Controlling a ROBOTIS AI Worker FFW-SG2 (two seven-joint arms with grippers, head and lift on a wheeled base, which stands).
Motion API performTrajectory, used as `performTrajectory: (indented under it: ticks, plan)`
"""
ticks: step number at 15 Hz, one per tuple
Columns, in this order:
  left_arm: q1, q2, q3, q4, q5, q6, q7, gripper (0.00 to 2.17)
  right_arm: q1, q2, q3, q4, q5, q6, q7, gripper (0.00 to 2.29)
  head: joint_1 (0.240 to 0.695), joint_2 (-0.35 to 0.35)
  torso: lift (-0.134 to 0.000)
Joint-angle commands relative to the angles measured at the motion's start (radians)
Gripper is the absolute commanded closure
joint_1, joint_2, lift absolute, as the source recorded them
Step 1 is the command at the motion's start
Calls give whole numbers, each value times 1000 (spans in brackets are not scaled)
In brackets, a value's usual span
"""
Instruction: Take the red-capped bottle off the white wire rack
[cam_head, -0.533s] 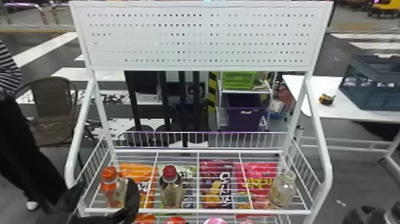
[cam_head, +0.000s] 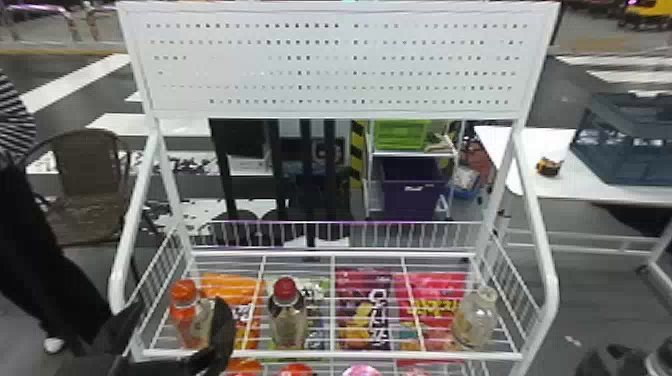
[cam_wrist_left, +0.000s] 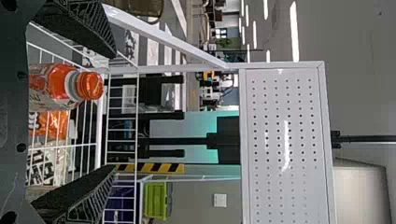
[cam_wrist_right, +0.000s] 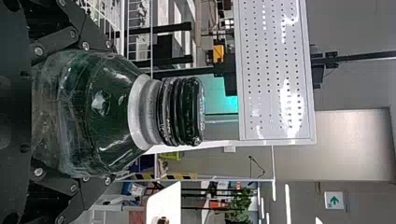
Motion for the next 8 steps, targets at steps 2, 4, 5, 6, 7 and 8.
performTrajectory:
  ticks: [2, 4, 5, 6, 7, 8]
  plan:
    - [8, -1, -5, 7, 2, -6, 0, 39, 4, 1, -2, -1, -1, -2, 0, 576, 499, 0, 0]
    - [3, -2, -35, 70, -4, -55, -5, 39, 5, 1, -2, -1, 3, -2, 0, 576, 499, 0, 0]
    - [-3, -2, -58, 118, -6, -113, -3, 39, 5, 1, 0, -1, 3, -2, 0, 576, 499, 0, 0]
    - [-18, -2, -94, 187, -6, -205, 0, 39, 5, 1, 0, -1, 3, -2, 0, 576, 499, 0, 0]
    - [-38, -7, -127, 264, -8, -288, 9, 39, 5, 1, 2, -4, 4, -2, 0, 576, 499, 0, 0]
    - [-64, -11, -164, 333, -8, -340, 29, 39, 5, 1, 2, -5, 7, -2, 0, 576, 499, 0, 0]
